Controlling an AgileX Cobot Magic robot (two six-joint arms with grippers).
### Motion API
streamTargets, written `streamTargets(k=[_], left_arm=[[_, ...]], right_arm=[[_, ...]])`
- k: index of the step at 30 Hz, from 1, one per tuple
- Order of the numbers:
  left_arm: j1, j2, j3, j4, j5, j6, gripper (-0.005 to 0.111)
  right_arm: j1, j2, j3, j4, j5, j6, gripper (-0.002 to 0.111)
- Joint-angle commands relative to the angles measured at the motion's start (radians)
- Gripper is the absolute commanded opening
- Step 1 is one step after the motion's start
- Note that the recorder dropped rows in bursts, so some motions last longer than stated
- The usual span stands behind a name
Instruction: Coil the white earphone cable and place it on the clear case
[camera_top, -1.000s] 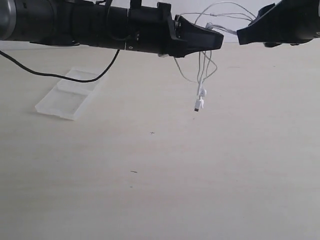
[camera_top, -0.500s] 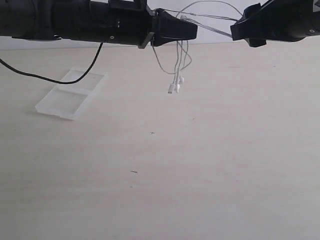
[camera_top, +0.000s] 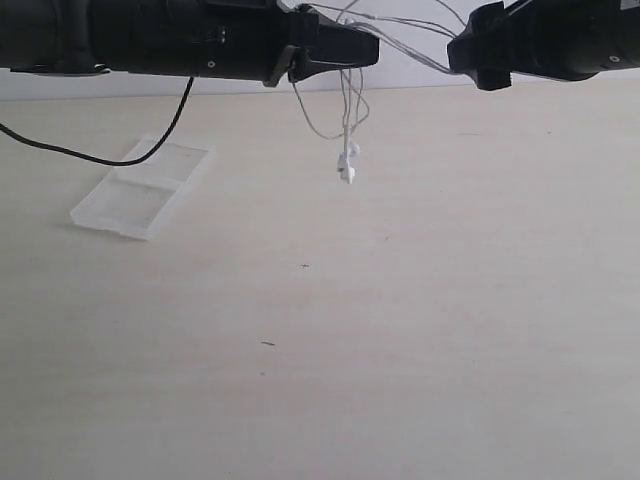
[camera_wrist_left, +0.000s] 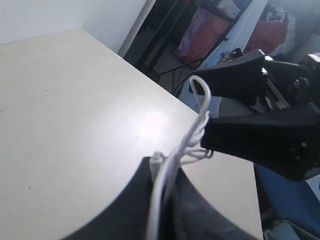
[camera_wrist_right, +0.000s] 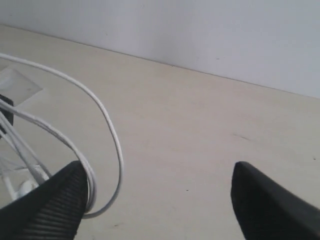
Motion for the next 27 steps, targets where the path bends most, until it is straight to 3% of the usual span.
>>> streamTargets(k=[1,9,20,27], left_arm=[[0.005,-0.014,0.001,-0.024,-0.049,-0.005,0.0],[0.005,-0.002,0.001,0.001,-0.069,-0.007,0.0],[0.003,-0.002,0.001,0.016,-0.067,-0.019,0.0],[0.003,-0.002,0.001,0.15,-0.134,-0.116,0.0]], right_arm=[[-0.007,0.002,0.004,0.191,-0.006,-0.15,0.071],[-0.007,0.002,0.004,0.508,-0.077,-0.404,0.07],[-0.007,0.002,0.004,0.542,-0.072,-0.413,0.07],[-0.007,-0.033,0.004,0.542,-0.103,-0.428,0.07]])
